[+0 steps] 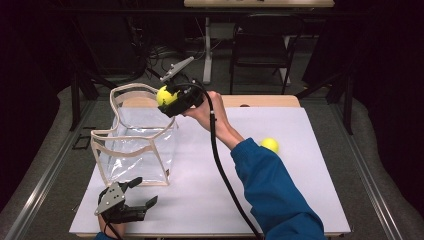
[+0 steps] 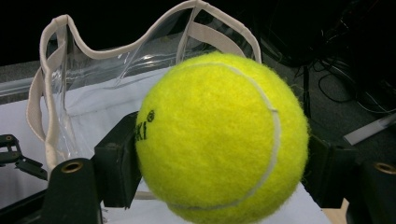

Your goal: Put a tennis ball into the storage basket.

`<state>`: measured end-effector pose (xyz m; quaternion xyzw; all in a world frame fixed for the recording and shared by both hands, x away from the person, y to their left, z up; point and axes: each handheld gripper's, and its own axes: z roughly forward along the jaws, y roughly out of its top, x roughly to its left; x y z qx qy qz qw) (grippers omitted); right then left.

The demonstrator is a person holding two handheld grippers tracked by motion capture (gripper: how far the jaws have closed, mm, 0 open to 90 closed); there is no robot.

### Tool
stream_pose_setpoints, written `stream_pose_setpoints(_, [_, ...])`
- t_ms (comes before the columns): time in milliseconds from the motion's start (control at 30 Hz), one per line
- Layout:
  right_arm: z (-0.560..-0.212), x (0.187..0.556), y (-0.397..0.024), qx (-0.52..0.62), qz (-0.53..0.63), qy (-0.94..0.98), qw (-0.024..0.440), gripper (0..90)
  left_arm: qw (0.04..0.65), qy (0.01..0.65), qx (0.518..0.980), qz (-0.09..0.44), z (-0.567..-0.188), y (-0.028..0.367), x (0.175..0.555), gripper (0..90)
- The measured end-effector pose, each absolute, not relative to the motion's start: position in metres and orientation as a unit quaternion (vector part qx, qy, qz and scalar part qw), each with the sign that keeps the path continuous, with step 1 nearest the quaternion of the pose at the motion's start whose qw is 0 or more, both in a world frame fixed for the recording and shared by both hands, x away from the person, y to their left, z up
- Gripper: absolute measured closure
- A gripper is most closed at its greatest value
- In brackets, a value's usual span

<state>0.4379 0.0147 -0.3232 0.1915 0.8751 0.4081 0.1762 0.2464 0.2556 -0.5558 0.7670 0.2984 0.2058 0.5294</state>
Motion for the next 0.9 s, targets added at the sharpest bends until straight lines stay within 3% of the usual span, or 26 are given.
stream_pose_setpoints(900, [-0.326, 0.437, 0.037, 0.179, 0.414, 0.876, 0.172, 25.6, 0.531, 0.300, 0.766, 0.206, -0.556, 0.256, 0.246, 15.9])
